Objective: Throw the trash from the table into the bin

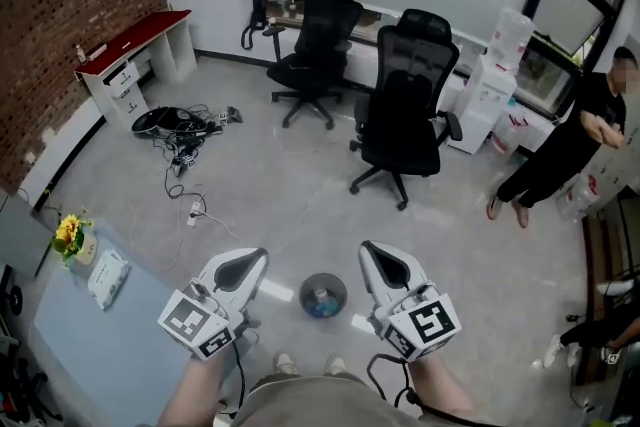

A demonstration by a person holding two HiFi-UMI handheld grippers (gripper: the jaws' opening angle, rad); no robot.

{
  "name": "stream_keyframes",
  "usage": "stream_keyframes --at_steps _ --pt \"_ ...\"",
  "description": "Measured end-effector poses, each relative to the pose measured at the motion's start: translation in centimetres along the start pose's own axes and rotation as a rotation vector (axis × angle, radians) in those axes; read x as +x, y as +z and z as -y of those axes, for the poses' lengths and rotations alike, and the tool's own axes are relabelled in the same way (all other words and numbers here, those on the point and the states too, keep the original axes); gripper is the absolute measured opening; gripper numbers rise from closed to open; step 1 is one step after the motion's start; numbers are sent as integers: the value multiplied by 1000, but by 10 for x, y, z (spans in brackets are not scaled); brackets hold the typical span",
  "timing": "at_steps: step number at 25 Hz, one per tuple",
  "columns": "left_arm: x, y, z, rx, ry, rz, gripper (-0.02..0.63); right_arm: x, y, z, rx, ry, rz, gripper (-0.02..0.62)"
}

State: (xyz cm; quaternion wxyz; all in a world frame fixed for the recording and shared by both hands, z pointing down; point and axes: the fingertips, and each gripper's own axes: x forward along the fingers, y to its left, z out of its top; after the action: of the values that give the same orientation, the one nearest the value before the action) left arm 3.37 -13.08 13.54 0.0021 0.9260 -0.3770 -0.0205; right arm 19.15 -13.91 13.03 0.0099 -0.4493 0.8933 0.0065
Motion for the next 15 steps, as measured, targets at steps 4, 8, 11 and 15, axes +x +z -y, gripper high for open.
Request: stream_keyframes --at_steps 4,8,11,15 --pt "-13 8 -6 56 35 14 -2 6 4 -11 -70 4 -7 3" --pt "-24 11 -11 46 21 16 -2 13 0 -24 -53 25 -37 3" --pt "-32 9 -23 29 18 16 -2 23 -7 -30 -53 21 -64 3" --pt "-42 -1 -38 1 11 5 -2 38 -6 -44 -79 23 -58 3"
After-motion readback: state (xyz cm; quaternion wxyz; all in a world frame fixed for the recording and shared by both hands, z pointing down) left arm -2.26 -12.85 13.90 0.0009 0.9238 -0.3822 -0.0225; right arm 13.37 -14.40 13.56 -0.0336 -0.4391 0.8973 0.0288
